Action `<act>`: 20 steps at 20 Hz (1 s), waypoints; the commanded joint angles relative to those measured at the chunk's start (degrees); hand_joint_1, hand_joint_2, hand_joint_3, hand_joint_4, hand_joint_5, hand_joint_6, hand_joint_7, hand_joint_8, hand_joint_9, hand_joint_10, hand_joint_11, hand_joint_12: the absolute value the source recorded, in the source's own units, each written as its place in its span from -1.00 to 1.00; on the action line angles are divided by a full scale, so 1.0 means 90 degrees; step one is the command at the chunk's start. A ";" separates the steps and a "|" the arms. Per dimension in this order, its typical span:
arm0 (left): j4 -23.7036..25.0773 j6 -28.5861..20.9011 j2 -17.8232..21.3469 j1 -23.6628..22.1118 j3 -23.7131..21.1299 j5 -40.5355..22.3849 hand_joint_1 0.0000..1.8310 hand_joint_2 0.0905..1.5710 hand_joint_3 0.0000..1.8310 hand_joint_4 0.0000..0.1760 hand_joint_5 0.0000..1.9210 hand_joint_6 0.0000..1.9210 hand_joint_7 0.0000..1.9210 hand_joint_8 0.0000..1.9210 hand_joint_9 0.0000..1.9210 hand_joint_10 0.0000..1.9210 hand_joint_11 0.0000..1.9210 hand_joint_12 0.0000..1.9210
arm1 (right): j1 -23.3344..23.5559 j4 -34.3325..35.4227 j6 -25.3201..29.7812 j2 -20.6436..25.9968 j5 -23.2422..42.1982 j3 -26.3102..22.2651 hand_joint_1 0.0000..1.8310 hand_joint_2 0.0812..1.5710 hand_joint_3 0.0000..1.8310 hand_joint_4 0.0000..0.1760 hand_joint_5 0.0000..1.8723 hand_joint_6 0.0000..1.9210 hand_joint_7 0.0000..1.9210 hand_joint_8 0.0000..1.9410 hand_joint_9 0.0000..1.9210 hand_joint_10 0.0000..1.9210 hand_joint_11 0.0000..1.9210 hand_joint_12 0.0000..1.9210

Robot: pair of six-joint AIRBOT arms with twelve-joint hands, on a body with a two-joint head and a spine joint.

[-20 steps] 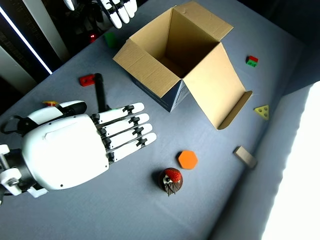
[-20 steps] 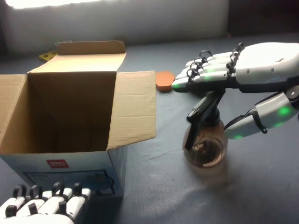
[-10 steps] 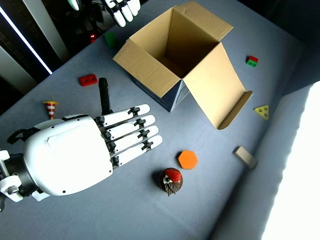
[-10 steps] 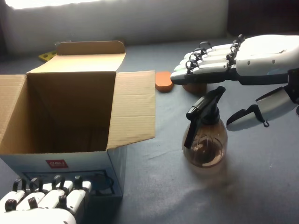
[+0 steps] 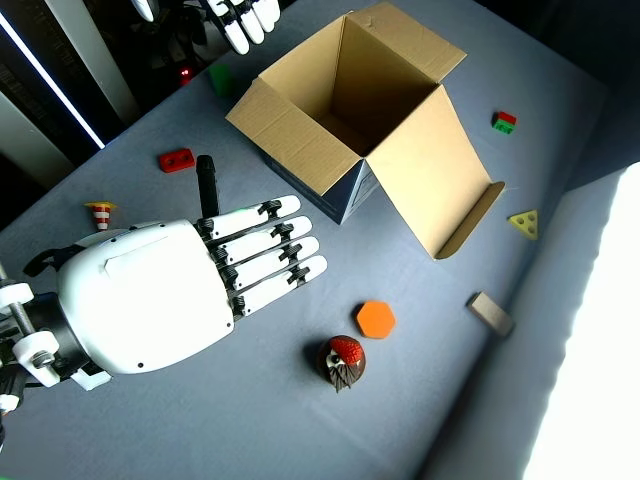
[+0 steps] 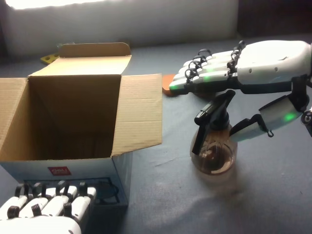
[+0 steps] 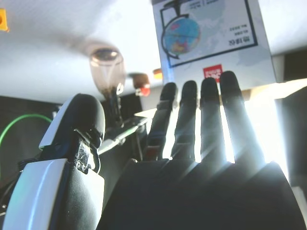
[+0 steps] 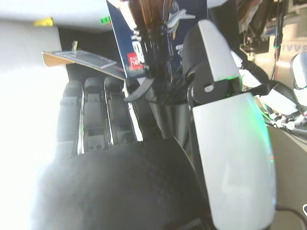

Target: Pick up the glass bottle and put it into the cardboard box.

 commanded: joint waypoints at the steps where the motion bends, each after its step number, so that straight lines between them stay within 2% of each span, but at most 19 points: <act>1: 0.0604 -0.0009 -0.0049 0.0030 0.0020 -0.0250 -0.85 0.67 -1.00 -1.00 -0.93 -1.00 -0.93 -1.00 -0.93 -1.00 -1.00 -0.58 | 0.0044 0.0457 0.0004 0.0000 0.0309 0.0013 -0.09 0.42 -1.00 -1.00 -1.00 -1.00 -1.00 -1.00 -1.00 -1.00 -1.00 -1.00; 9: 0.0699 -0.0174 -0.0207 0.0318 0.0120 -0.0249 -0.82 0.66 -1.00 -1.00 -0.91 -0.99 -0.92 -1.00 -0.91 -1.00 -1.00 -0.57 | -0.0104 0.0458 0.0050 -0.0279 0.0334 0.0281 -0.07 0.41 -1.00 -1.00 -1.00 -1.00 -1.00 -1.00 -1.00 -1.00 -1.00 -1.00; 12: 0.0870 -0.0419 -0.0262 0.0562 0.0159 -0.0250 -0.81 0.66 -1.00 -1.00 -0.90 -1.00 -0.92 -1.00 -0.91 -1.00 -1.00 -0.56 | -0.0127 0.0458 0.0079 -0.0308 0.0354 0.0281 -0.07 0.41 -1.00 -1.00 -1.00 -1.00 -1.00 -1.00 -0.99 -1.00 -1.00 -1.00; 19: 0.1193 -0.0562 -0.0360 0.0906 0.0274 -0.0250 -0.84 0.68 -0.99 -1.00 -0.92 -1.00 -0.91 -1.00 -0.91 -1.00 -1.00 -0.56 | -0.0089 0.0462 0.0110 -0.0304 0.0344 0.0290 -0.07 0.39 -1.00 -1.00 -1.00 -1.00 -0.99 -1.00 -0.96 -0.98 -0.99 -0.99; 20: 0.1244 -0.0633 -0.0360 0.0968 0.0281 -0.0250 -0.83 0.68 -1.00 -1.00 -0.89 -0.99 -0.89 -0.99 -0.89 -0.99 -1.00 -0.50 | -0.0082 0.0463 0.0119 -0.0303 0.0334 0.0290 -0.07 0.40 -1.00 -1.00 -1.00 -1.00 -0.98 -0.99 -0.94 -0.97 -1.00 -1.00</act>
